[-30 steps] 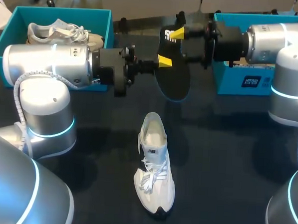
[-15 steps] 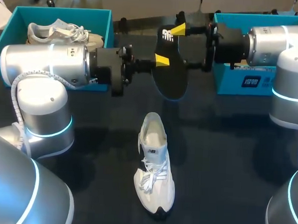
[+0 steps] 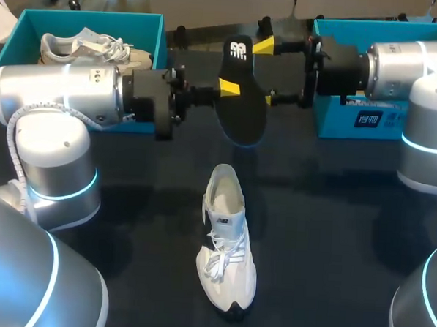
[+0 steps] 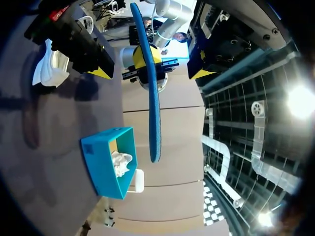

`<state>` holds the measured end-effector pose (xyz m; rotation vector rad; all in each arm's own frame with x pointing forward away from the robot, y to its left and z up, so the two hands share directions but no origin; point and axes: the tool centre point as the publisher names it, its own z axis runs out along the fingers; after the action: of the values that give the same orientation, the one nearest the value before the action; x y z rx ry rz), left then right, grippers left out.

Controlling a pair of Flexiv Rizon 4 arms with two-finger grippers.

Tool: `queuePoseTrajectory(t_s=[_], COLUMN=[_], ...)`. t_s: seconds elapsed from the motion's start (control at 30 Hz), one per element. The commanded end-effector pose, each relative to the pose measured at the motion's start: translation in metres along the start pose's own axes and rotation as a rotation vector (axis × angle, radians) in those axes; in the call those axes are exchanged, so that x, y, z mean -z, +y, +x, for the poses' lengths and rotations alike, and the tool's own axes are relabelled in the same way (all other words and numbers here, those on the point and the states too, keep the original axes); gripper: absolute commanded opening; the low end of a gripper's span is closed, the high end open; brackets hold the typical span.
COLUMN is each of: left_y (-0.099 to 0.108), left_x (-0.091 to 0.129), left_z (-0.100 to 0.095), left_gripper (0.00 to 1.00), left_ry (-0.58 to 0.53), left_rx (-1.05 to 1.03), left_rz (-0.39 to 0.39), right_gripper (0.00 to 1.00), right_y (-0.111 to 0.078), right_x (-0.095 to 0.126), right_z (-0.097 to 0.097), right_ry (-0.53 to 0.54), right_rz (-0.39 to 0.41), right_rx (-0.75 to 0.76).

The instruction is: Take the shoe out of the shoebox, open the shoe tongue, remove and reinsert the insole, then place the shoe into the shoebox

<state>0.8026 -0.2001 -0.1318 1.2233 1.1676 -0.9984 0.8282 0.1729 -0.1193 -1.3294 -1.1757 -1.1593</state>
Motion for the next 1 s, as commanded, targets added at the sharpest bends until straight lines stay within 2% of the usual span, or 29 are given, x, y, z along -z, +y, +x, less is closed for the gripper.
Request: queuePoseTrajectory(t_s=[0.03,0.6,0.9,1.0], left_y=[-0.001,-0.002,-0.009,-0.012], left_x=[0.007,0.043,0.063,0.068], left_z=[-0.001,0.002,0.0,-0.001], left_gripper=[0.0,0.0,0.0,0.0], left_ry=[0.004,0.042,0.067,0.078], left_rx=[-0.005,-0.018,0.024,0.031], left_rz=[-0.001,-0.013,0.0,0.001], right_gripper=[1.0,1.0,1.0,1.0], right_y=[-0.006,-0.024,-0.043,-0.043], right_x=[0.003,0.015,0.027,0.027], right_z=[-0.001,-0.008,-0.013,-0.013], right_ry=[-0.002,-0.005,-0.013,-0.013], right_rz=[-0.013,-0.036,-0.068,-0.068], right_rx=[0.0,0.0,0.006,0.006])
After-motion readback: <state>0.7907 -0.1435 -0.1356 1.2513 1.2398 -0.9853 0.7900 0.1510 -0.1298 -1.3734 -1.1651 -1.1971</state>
